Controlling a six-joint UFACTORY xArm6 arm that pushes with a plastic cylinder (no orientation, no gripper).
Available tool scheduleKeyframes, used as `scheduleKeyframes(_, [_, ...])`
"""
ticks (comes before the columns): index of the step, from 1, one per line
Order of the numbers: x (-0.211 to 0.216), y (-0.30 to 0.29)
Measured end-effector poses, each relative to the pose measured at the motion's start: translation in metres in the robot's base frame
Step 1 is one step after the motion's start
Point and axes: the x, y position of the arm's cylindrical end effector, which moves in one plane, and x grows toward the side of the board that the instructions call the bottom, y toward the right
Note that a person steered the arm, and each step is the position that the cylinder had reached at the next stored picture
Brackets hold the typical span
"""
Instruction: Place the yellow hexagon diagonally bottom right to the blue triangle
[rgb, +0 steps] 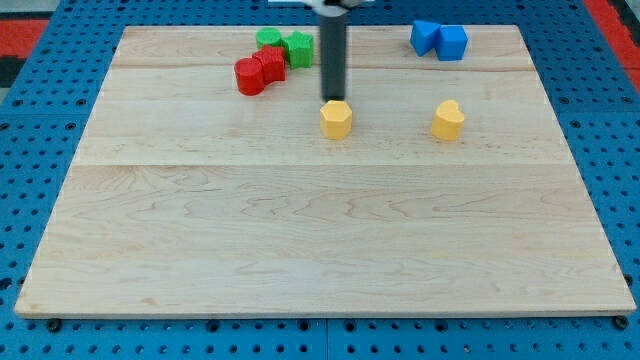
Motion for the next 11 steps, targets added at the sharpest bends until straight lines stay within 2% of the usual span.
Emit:
scheduleKeyframes(1, [-0.029, 0.015])
scheduleKeyframes(2, [0.001, 0.015])
scheduleKeyframes(3, [0.039, 0.039])
scheduleKeyframes(4, [0.086, 0.026])
scheduleKeyframes(5, [0.092, -0.044])
scheduleKeyframes(7, [0.052, 0.007])
scheduleKeyframes(9, [-0.003, 0.009])
scheduleKeyframes(10, [-0.002, -0.022])
scheduleKeyframes(11, [-0.015, 0.020])
